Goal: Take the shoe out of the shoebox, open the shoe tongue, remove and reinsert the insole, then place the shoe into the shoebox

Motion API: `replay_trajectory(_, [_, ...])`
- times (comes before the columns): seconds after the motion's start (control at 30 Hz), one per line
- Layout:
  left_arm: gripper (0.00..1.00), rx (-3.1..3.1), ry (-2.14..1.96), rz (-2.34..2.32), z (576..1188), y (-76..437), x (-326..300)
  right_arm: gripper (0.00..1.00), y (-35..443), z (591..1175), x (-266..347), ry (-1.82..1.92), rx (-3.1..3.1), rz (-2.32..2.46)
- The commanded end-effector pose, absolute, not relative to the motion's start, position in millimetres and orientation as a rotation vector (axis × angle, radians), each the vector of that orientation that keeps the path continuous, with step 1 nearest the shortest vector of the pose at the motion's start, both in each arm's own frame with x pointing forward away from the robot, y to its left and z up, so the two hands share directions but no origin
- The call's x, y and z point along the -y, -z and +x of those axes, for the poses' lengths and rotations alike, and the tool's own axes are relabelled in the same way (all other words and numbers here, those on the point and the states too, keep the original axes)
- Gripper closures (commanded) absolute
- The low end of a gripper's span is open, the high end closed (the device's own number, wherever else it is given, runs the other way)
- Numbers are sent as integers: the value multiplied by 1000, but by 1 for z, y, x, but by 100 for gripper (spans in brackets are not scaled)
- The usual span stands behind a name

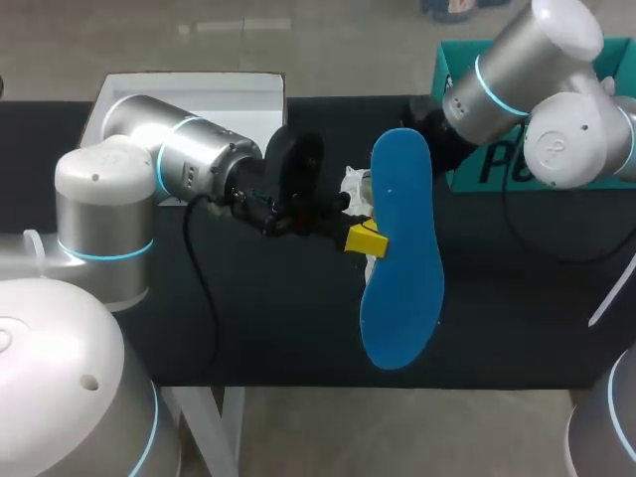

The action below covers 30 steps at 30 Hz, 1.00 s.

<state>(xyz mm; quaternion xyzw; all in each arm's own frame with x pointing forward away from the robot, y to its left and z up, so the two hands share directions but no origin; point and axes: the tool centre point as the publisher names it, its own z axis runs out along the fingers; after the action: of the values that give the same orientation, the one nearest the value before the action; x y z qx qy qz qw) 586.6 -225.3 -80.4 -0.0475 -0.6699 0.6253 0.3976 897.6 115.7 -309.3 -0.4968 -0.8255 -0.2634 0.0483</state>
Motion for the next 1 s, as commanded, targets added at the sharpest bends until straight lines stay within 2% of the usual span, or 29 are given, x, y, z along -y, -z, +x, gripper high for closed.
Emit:
replay_trajectory(0.03, [100,1696,-1583,-121,587,81,227,0,317,892,-109,968,2478,-1444])
replay_trajectory(0.13, [100,1696,-1583,-121,587,81,227,0,317,892,-109,968,2478,-1444])
replay_trajectory(0.37, [100,1696,-1583,-121,587,81,227,0,269,885,-111,1071,2009,-1437])
replay_trajectory(0.53, [100,1696,-1583,-121,587,81,227,0,238,879,-113,1094,1926,-1391])
replay_trajectory(0.8, [100,2163,-1518,-838,613,86,228,0,234,878,-109,1064,1912,-1425])
replay_trajectory(1.0, [100,2253,-1606,-978,632,85,224,0,233,880,-106,1093,1786,-1455])
